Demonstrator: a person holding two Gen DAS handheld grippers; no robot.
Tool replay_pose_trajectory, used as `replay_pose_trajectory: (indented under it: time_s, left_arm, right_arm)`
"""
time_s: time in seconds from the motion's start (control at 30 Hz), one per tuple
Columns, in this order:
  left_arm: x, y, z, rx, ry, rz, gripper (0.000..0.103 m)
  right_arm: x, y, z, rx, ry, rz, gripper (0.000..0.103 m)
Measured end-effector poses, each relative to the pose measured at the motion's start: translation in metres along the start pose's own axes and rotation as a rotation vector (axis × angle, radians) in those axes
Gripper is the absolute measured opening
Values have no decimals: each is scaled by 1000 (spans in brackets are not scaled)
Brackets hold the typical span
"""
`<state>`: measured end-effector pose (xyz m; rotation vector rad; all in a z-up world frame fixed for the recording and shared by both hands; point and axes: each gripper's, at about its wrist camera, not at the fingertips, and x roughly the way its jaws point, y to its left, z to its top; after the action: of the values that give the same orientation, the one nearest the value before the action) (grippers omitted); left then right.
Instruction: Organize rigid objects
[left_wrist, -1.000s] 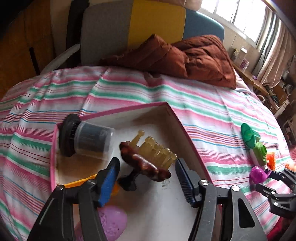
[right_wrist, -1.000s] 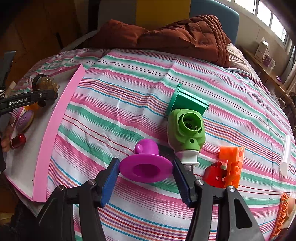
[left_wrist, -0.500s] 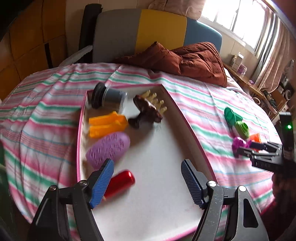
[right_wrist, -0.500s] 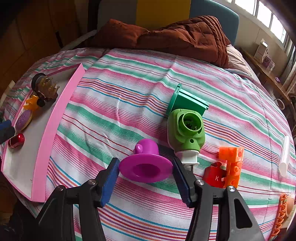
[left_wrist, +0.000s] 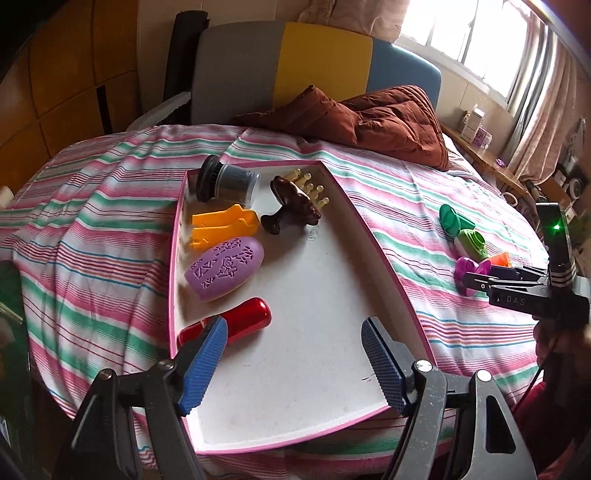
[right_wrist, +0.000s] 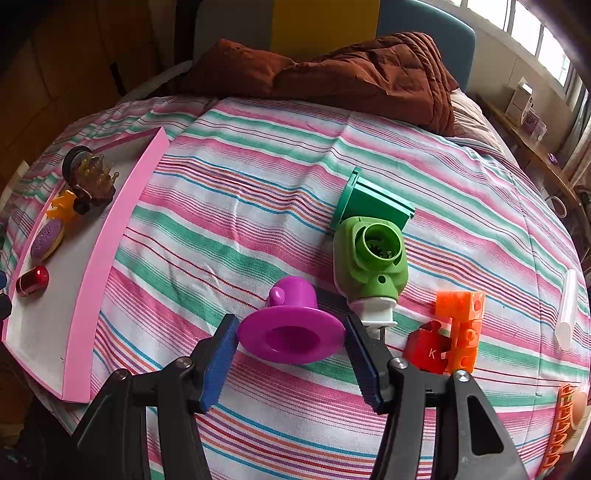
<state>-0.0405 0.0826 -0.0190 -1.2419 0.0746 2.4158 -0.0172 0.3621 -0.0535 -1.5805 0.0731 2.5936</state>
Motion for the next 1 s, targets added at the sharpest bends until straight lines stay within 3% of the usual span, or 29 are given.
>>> replay_pose_trajectory:
  time_s: [0.4, 0.73, 1.0]
  left_arm:
    - [-10, 12, -3, -21, -21, 16, 76]
    - [-7, 20, -5, -38, -8, 10, 76]
    - [-6, 33, -7, -72, -2, 10, 76]
  right_arm:
    - [-17, 18, 3, 62, -54, 106, 59]
    - [-45, 111, 31, -82, -136, 257, 59]
    - [-15, 168, 54, -192, -98, 258, 59]
